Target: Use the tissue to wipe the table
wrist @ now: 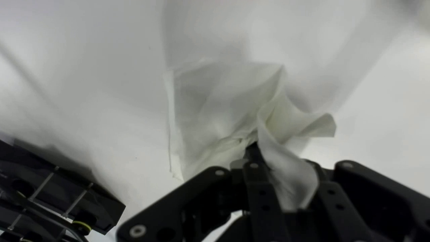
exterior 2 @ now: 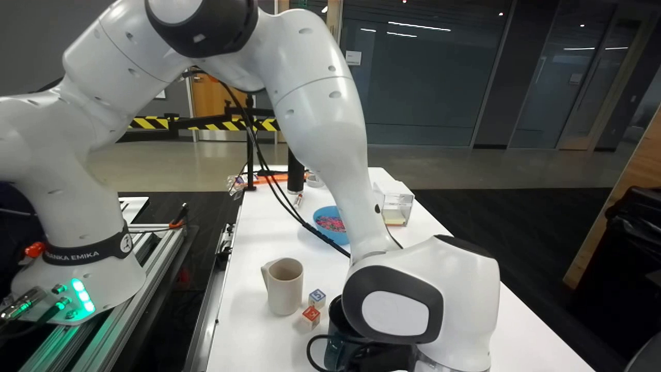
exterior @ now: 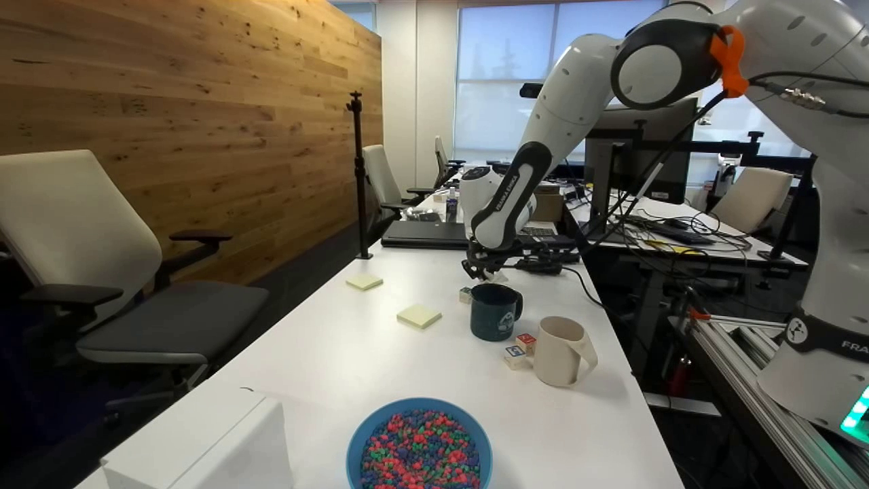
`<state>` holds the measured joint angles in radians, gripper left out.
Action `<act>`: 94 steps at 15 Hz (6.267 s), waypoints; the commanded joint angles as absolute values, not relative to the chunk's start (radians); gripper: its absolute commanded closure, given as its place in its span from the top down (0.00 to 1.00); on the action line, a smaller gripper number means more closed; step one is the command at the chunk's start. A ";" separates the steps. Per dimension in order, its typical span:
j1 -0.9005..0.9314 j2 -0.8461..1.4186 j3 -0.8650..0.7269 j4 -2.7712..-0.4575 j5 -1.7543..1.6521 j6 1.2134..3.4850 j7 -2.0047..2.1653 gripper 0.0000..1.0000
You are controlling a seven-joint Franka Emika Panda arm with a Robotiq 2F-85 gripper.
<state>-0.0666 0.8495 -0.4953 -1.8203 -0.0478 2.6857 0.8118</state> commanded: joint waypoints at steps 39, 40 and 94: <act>-0.105 0.874 -0.538 -1.780 -0.017 2.575 0.705 0.02; -0.106 0.876 -0.532 -1.767 -0.018 2.566 0.711 0.02; 0.022 0.605 -0.604 -1.975 -0.096 2.471 0.748 1.00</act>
